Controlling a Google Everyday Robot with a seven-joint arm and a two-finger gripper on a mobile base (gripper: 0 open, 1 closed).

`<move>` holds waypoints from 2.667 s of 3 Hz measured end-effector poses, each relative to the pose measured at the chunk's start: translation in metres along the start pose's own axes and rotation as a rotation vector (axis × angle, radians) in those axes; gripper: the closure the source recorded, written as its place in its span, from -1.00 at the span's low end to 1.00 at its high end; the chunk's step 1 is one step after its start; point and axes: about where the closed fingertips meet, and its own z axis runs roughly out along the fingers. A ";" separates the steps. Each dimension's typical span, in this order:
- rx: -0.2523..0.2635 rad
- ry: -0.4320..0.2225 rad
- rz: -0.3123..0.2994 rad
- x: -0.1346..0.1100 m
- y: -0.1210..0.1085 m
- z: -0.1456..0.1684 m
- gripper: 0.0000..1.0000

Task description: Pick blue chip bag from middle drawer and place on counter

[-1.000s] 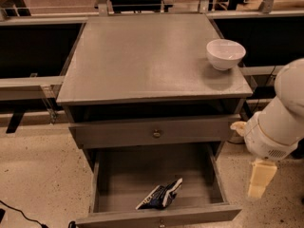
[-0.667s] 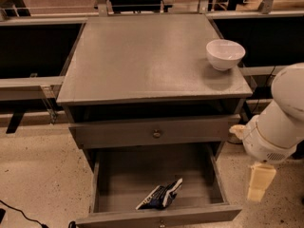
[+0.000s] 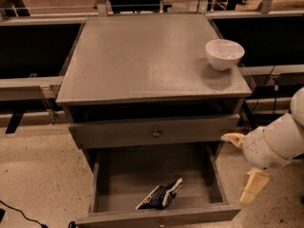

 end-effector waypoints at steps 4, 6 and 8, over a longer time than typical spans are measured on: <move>0.023 -0.384 -0.149 -0.052 -0.005 0.115 -1.00; 0.254 -0.388 -0.292 -0.052 -0.030 0.148 -1.00; 0.219 -0.382 -0.376 -0.044 -0.037 0.192 -1.00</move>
Offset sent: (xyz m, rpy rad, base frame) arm 0.0130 0.1050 -0.0293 0.5183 -0.0170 0.3301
